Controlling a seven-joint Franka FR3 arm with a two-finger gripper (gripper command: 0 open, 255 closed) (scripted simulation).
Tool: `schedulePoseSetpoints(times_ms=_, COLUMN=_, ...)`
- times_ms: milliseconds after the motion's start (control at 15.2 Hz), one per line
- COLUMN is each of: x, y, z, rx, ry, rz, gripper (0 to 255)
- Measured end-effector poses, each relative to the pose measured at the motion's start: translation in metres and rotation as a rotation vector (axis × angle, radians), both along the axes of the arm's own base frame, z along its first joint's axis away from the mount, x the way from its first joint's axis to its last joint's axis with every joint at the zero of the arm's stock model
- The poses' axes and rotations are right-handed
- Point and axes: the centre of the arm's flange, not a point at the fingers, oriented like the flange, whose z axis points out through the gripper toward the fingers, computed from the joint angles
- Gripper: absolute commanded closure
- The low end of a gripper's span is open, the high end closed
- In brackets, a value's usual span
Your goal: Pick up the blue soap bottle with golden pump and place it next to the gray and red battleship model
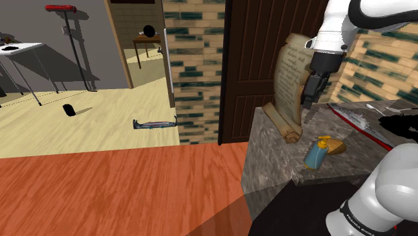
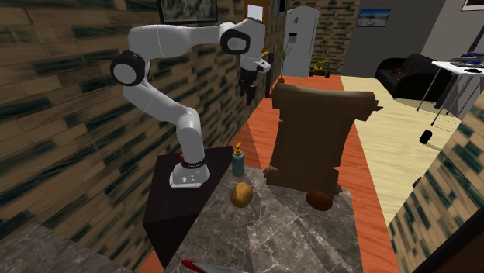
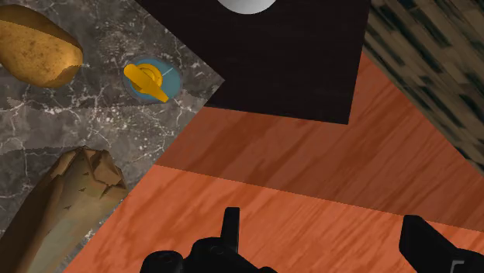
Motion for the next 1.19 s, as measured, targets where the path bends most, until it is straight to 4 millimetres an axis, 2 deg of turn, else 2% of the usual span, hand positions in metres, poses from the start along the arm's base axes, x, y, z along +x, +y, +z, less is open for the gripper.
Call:
schedulePoseSetpoints(times_ms=132, x=0.000, y=-0.002, z=-0.006, rx=-0.006, ry=0.007, rz=-0.007, gripper=0)
schedulePoseSetpoints(times_ms=264, x=0.004, y=-0.008, z=-0.023, rx=-0.028, ry=0.033, rz=-0.031, gripper=0)
schedulePoseSetpoints(times_ms=660, x=0.015, y=-0.039, z=-0.089, rx=-0.107, ry=0.124, rz=-0.120, gripper=0)
schedulePoseSetpoints(times_ms=990, x=0.014, y=-0.066, z=-0.144, rx=-0.174, ry=0.203, rz=-0.195, gripper=0)
schedulePoseSetpoints(times_ms=1188, x=0.013, y=-0.090, z=-0.176, rx=-0.214, ry=0.250, rz=-0.240, gripper=0)
